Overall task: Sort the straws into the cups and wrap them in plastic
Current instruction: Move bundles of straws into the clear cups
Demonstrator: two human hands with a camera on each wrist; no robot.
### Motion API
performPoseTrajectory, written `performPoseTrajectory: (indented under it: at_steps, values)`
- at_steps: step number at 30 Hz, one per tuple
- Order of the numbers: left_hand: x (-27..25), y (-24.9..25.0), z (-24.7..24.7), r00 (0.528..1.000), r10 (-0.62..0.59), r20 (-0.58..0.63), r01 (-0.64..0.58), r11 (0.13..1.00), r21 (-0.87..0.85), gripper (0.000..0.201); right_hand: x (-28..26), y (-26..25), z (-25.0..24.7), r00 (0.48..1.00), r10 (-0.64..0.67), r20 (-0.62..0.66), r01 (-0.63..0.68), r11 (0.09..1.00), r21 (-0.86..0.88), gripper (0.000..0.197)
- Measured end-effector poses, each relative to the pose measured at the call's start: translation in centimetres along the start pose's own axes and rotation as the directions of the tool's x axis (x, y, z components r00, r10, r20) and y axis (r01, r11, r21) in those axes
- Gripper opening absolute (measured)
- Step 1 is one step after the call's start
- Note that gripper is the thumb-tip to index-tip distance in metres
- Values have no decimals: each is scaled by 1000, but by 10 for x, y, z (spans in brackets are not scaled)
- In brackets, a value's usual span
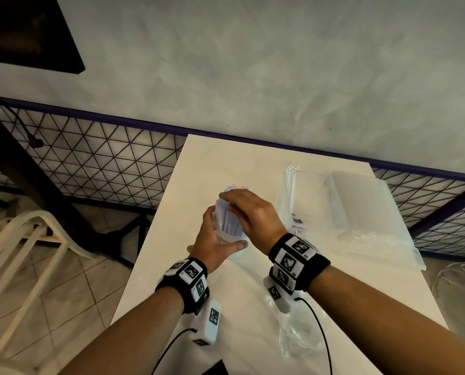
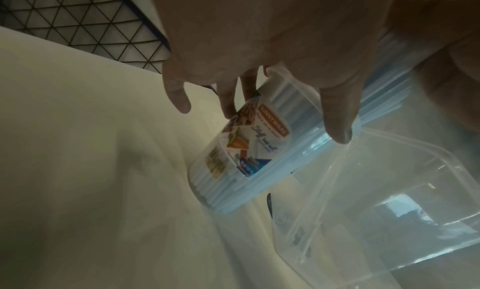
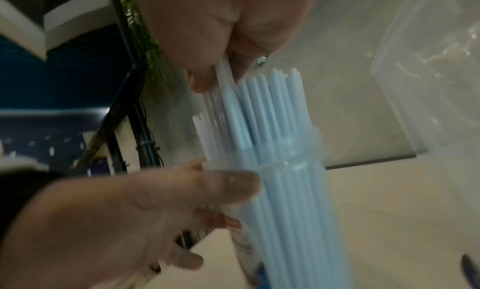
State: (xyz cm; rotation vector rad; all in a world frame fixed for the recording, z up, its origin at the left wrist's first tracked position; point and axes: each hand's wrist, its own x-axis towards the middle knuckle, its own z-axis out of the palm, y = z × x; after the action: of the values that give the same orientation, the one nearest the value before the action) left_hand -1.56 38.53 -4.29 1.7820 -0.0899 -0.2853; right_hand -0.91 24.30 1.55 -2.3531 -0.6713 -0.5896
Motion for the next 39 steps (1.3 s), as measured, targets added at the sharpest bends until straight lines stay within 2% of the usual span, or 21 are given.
performPoseTrajectory:
  at_steps: [4, 6, 7, 9, 11, 13, 15, 20, 23, 25, 27, 30, 32, 34, 36, 39]
  values:
    - [1, 1, 0, 1000, 11, 1, -11, 1000, 6, 97, -9, 4, 2, 991, -79, 111, 91, 991, -101, 42]
    - [0, 3, 0, 1000, 16, -1, -16, 1000, 11, 94, -6, 1, 2, 986, -120, 113, 131, 987, -95, 42]
    - [0, 2, 0, 1000, 17, 3, -17, 1000, 8, 93, -4, -1, 2, 991, -106, 84, 111, 992, -58, 37]
    - [1, 1, 0, 1000, 9, 3, -9, 1000, 10, 93, 1, -7, 3, 999, 31, -27, -29, 997, 65, 29]
    - [-1, 4, 0, 1000, 1, 4, -1, 1000, 6, 94, 2, -10, 5, 995, 88, -36, -85, 993, 81, 30]
    - [-3, 8, 0, 1000, -3, 11, 3, 1000, 4, 97, -1, -9, 7, 996, -58, 62, 62, 996, -64, 34]
    - [-3, 8, -1, 1000, 0, 12, 0, 1000, 14, 99, -3, 0, 6, 969, -193, 155, 227, 941, -249, 39]
    - [-6, 7, -4, 998, -56, 11, 55, 996, 68, 98, -6, -1, -9, 954, -173, 245, 256, 895, -364, 52]
    - [-7, 11, -4, 999, -38, 20, 36, 997, 71, 95, -10, -2, -14, 956, -160, 246, 252, 877, -409, 53]
    - [-6, 10, -4, 999, -24, 25, 22, 998, 62, 93, -12, 1, -17, 956, -193, 221, 269, 877, -399, 46]
    - [-7, 11, -4, 1000, -14, 12, 13, 998, 53, 95, -16, 5, -17, 970, -199, 139, 235, 911, -340, 38]
    - [-6, 9, -3, 1000, -17, 4, 17, 998, 58, 96, -17, 4, -17, 999, -7, -49, 3, 998, -70, 27]
    - [-5, 6, -3, 1000, -25, 3, 24, 998, 53, 95, -12, 3, -17, 994, 63, -87, -60, 998, 32, 25]
    - [-4, 7, -2, 1000, -26, 0, 26, 999, 45, 97, -8, 1, -16, 998, -48, -40, 45, 997, -57, 29]
    - [-4, 7, -2, 1000, -25, -2, 25, 999, 39, 98, -11, 2, -11, 978, -200, 54, 207, 950, -234, 34]
    - [-4, 7, -1, 1000, -6, -2, 6, 1000, 22, 99, -18, 6, -6, 955, -270, 119, 295, 877, -379, 38]
